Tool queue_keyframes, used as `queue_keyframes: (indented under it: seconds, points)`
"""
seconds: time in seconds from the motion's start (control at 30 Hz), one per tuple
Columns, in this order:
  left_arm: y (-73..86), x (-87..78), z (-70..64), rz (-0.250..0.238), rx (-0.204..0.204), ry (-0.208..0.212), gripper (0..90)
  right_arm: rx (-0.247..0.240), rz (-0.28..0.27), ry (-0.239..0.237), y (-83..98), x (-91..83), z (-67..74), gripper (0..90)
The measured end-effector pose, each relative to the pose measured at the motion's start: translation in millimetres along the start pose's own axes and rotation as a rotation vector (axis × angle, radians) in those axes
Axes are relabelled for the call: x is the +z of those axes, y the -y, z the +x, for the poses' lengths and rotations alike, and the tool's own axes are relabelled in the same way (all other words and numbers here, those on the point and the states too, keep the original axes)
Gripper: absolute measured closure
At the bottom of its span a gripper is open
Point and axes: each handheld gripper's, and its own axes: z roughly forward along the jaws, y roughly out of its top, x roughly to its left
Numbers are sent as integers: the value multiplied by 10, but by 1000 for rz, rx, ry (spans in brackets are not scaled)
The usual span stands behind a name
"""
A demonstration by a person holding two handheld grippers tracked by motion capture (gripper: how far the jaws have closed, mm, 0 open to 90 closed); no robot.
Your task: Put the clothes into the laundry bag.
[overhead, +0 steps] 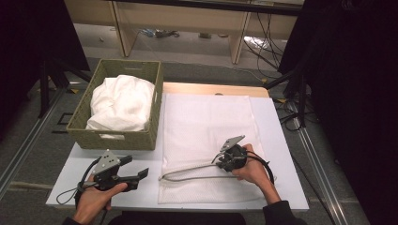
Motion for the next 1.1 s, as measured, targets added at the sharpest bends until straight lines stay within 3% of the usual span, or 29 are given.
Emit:
queue_keyframes:
  seconds: [0.03, 0.07, 0.1, 0.17, 0.23, 0.27, 0.3, 0.33, 0.37, 0.4, 0.47, 0.53, 0.57, 0.63, 0.73, 0.77, 0.87, 0.93, 1.0, 1.03, 1.07, 1.1]
  points:
    - [5, -1, -2, 2, -1, 0, 205, 0, 0, 0, 0, 0, 0, 786]
    - [-3, -2, -5, 0, -3, 1, 205, 6, 14, 1, -20, -3, 35, 875]
    - [-5, 3, -11, -11, -16, 4, 205, -6, 21, 10, -28, -6, 45, 885]
    - [-11, -9, -6, -4, 5, -3, 206, -54, 17, 53, -53, -32, 43, 889]
    - [-13, -15, -3, -1, 7, -3, 206, -52, 21, 65, -74, -64, 65, 890]
    - [-19, -24, -9, 2, -8, -8, 206, -46, 14, 94, -90, -97, 93, 890]
    - [-38, -40, -1, -9, 8, -12, 206, -93, -11, 129, -135, -181, 96, 890]
    - [-38, -40, -1, -9, 8, -12, 207, -93, -11, 129, -135, -181, 96, 890]
    - [-42, -52, -11, -15, -6, -24, 208, -102, -25, 157, -160, -261, 127, 893]
    - [-69, -90, -1, -39, 13, -41, 211, -128, -35, 178, -175, -288, 124, 894]
    - [-93, -103, -11, -54, -8, -47, 213, -123, -40, 187, -193, -326, 137, 895]
    - [-152, -125, -3, -69, 5, -50, 212, -128, -55, 203, -214, -358, 135, 896]
    - [-225, -159, -15, -77, 15, -51, 211, -104, -51, 198, -222, -374, 133, 896]
    - [-297, -190, -16, -77, 25, -56, 210, -102, -57, 215, -222, -378, 133, 895]
    - [-390, -215, 4, -83, 28, -73, 207, -118, -74, 199, -233, -401, 104, 896]
    - [-447, -227, 34, -92, 39, -90, 207, -111, -82, 198, -237, -410, 103, 896]
    - [-581, -243, 120, -93, 14, -114, 200, -130, -112, 214, -277, -495, 89, 895]
    - [-693, -240, 199, -76, 1, -107, 184, -131, -117, 210, -293, -524, 84, 896]
    - [-817, -226, 287, -57, -27, -61, 166, -126, -128, 223, -298, -530, 87, 896]
    - [-995, -201, 391, -50, -20, -69, 170, -139, -128, 228, -313, -562, 73, 895]
    - [-995, -201, 391, -50, -20, -69, 171, -139, -128, 228, -313, -562, 73, 895]
    - [-1077, -184, 448, -31, 12, -104, 171, -115, -131, 209, -314, -563, 79, 896]
